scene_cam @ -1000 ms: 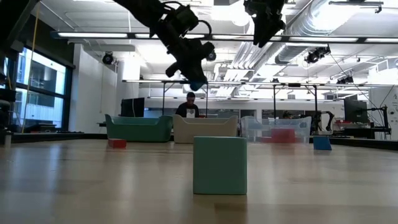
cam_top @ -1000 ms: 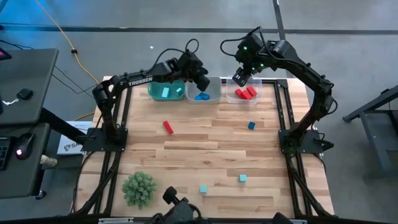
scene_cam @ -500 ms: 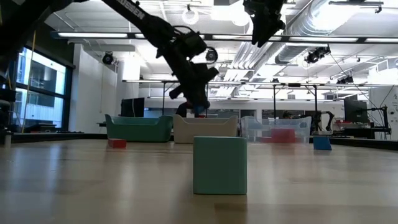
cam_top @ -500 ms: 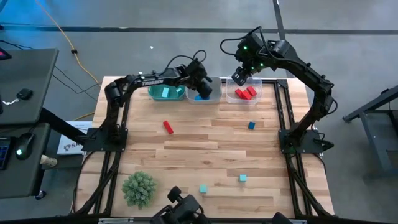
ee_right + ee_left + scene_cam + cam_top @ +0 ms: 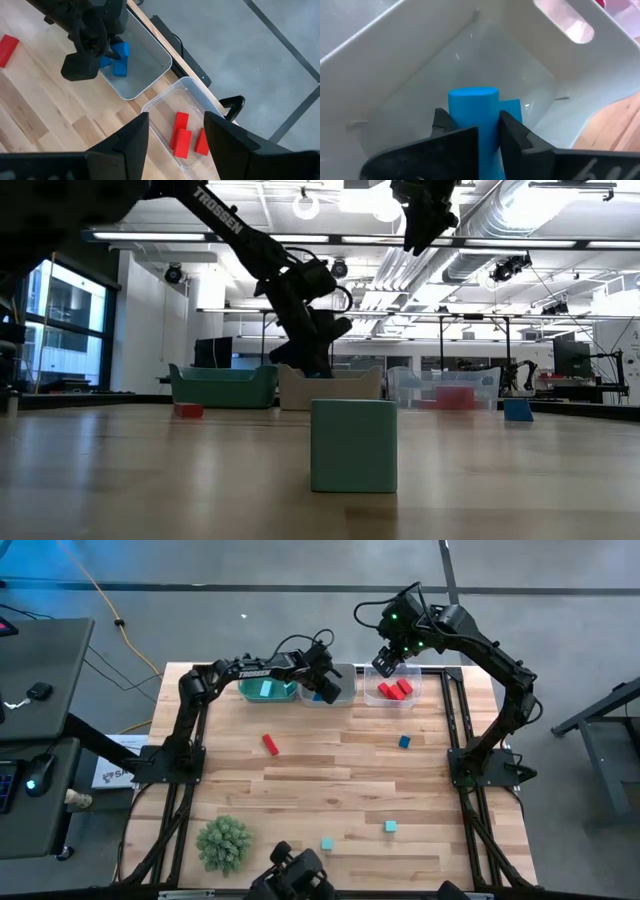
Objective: Sort & place blocks by color
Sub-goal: Put the blue block into the gray bin, then put the light blue block into the green bin
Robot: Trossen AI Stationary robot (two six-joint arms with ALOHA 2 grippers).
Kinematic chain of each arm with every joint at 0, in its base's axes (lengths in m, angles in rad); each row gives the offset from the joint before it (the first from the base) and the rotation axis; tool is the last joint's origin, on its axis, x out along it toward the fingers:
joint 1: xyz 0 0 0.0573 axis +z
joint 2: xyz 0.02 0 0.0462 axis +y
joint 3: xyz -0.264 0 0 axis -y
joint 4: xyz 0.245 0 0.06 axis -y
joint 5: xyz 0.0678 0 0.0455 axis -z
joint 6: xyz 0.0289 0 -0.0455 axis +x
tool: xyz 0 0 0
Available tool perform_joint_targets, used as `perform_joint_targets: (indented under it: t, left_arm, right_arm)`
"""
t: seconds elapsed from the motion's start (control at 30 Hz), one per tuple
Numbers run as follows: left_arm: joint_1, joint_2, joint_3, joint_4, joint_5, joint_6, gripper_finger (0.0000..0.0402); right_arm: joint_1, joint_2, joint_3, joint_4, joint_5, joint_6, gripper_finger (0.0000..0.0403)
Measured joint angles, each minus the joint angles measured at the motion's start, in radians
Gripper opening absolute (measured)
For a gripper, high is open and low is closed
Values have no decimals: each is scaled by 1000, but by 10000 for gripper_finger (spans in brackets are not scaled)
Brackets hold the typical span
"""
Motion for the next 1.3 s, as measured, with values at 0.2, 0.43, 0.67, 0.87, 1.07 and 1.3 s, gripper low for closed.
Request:
perform_joint_targets:
  t: [0.2,0.43,0.67,0.87,1.07,1.3]
  left_arm:
    - [-1,5,0,0,0,-34,34]
    - [0,6,0,-9,0,-33,75]
    - [4,6,0,-15,52,-13,117]
    - [14,-5,0,-28,52,-16,155]
    - [25,-72,0,-48,52,-15,173]
    - [20,-202,0,-54,114,-15,173]
  right_arm:
    - [0,0,0,0,0,-1,181]
    - [0,0,0,-1,0,-1,181]
    - [1,0,0,-8,-3,16,181]
    - [1,0,0,-34,-53,45,181]
    - [1,0,0,-103,-102,55,181]
    - [2,0,0,-169,-158,16,181]
